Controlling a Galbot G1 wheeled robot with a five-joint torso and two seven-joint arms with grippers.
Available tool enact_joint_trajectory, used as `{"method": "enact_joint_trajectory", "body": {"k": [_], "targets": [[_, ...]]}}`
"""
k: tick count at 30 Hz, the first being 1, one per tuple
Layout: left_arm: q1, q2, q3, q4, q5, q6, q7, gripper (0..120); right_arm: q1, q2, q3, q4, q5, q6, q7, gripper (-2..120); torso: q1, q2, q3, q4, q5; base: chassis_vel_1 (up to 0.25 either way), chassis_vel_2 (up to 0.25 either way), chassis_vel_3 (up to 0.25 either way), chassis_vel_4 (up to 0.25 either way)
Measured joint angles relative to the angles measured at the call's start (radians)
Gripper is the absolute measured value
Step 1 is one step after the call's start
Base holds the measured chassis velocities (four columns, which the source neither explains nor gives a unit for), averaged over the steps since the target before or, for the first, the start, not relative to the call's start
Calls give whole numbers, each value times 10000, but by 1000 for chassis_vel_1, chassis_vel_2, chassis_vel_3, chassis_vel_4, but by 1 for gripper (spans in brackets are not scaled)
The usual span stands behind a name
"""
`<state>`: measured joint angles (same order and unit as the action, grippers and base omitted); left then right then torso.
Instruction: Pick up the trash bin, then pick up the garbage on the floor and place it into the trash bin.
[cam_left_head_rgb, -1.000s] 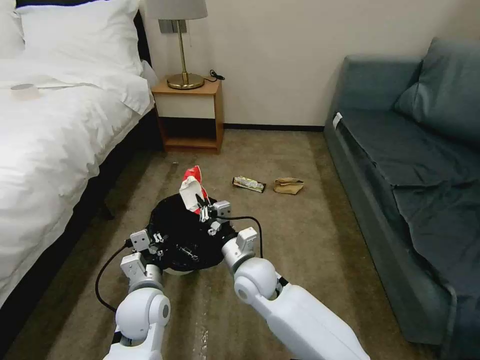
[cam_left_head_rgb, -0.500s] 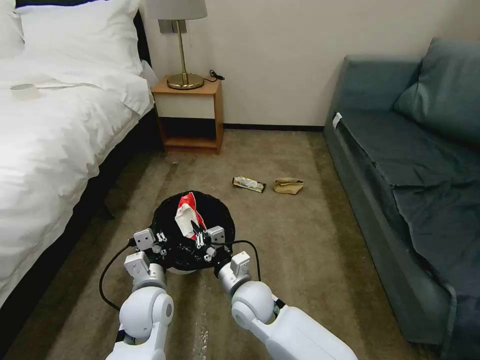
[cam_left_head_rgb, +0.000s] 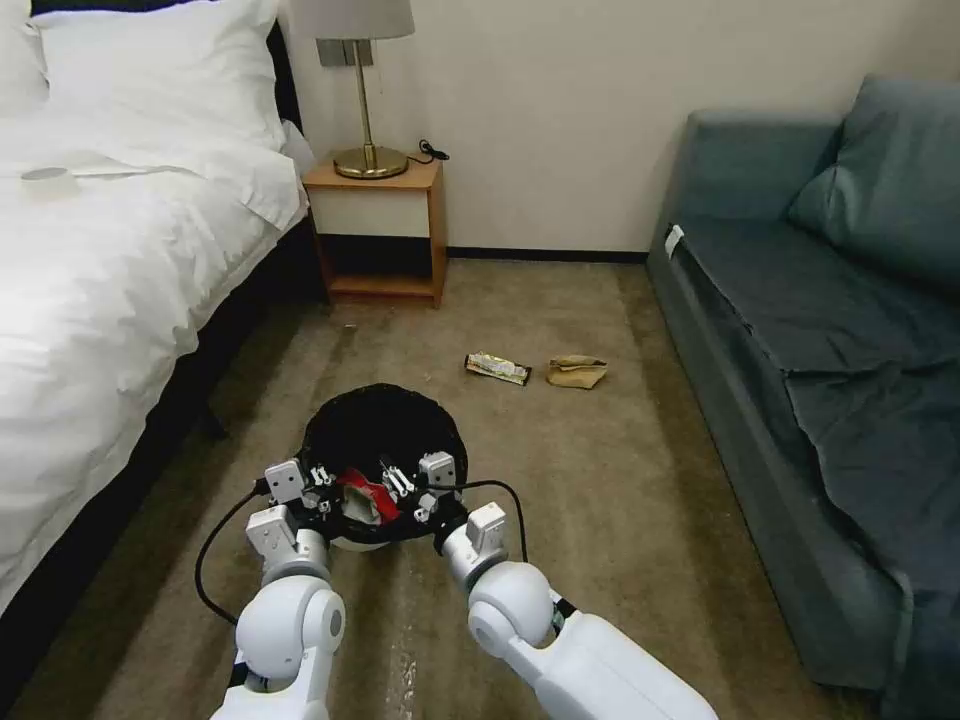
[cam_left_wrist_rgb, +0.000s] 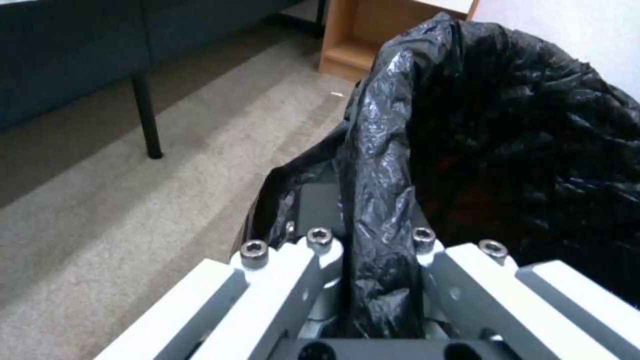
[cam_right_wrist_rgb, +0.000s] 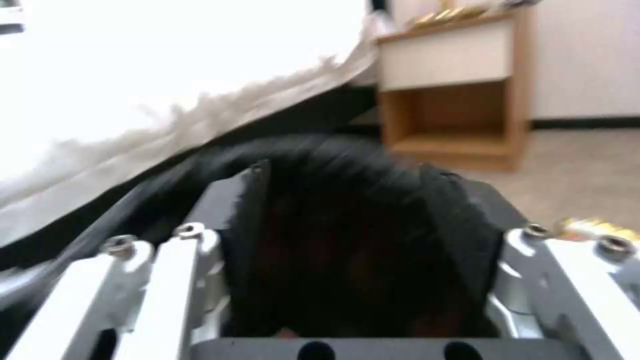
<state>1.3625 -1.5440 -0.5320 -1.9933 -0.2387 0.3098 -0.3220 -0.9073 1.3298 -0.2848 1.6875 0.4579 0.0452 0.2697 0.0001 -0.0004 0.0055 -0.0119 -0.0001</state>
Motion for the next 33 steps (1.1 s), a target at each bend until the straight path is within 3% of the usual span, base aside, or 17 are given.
{"method": "enact_joint_trajectory", "body": {"k": [7,9,12,14,17,33], "targets": [[-122,171,-57,193,-48,-108,144,4,-283,-420,1762,371,-589,-186,506,88,0,0,1,0,0,0,0,0,0],[-269,174,-110,321,-31,-128,308,4,-832,-758,3199,447,-1136,33,373,98,0,0,1,-2,1,0,0,0,0],[-306,181,-112,359,-29,-130,347,4,-992,-839,3592,436,-1317,185,319,99,0,0,1,-3,2,0,0,0,0],[-417,303,-101,433,-35,-132,431,4,-1499,-1034,5009,166,-1902,772,401,100,0,0,1,-4,3,0,0,0,0],[-476,421,-100,435,-52,-130,447,4,-1815,-1135,5711,-27,-2094,1006,858,100,0,0,1,-4,2,0,0,0,0],[-348,1025,-247,400,-297,-48,527,4,-2630,-609,7776,-1346,-3378,2883,104,100,0,0,1,-1,-1,0,0,0,0]]}}
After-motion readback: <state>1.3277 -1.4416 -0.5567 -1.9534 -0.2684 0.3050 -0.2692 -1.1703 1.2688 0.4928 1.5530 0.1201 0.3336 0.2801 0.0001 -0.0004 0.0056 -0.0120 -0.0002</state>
